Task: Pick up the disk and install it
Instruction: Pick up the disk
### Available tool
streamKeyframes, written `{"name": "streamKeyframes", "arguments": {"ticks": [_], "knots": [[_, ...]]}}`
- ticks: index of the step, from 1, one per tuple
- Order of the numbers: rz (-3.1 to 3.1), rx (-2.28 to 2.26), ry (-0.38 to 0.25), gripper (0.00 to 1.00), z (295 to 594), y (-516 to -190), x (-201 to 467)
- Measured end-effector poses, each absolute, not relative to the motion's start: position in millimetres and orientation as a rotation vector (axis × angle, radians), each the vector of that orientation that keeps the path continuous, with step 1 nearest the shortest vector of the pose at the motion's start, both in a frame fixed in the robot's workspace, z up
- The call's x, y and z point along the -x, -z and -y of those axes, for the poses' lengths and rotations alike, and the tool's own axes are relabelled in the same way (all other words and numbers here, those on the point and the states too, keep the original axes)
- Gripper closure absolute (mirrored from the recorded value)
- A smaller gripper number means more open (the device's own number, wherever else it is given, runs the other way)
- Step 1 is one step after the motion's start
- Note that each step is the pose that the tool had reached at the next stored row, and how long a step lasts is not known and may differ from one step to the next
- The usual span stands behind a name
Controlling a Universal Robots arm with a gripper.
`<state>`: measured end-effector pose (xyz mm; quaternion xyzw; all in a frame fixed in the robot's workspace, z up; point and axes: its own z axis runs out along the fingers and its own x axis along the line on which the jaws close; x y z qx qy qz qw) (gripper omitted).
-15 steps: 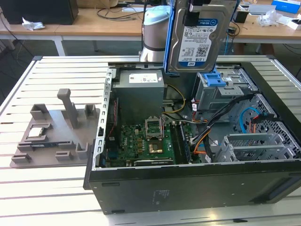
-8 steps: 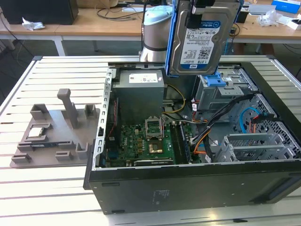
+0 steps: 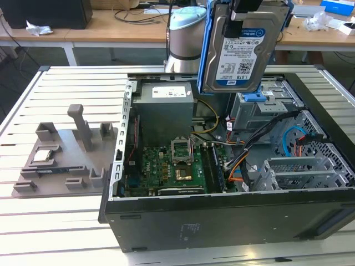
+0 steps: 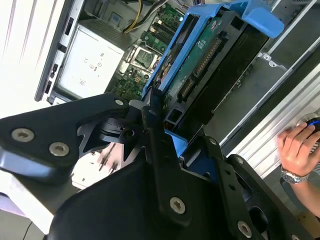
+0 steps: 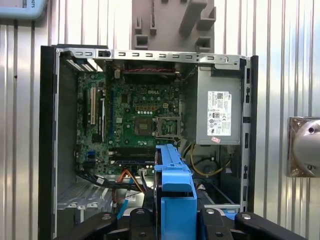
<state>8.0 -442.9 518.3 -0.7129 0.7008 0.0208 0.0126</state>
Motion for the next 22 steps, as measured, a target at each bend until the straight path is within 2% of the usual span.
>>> {"name": "streamKeyframes", "arguments": {"ticks": [7,22], "knots": [[-2.184,2.222,-0.065,0.64,450,-518,-10],[-2.184,2.222,-0.065,0.64,497,-517,-11]]}}
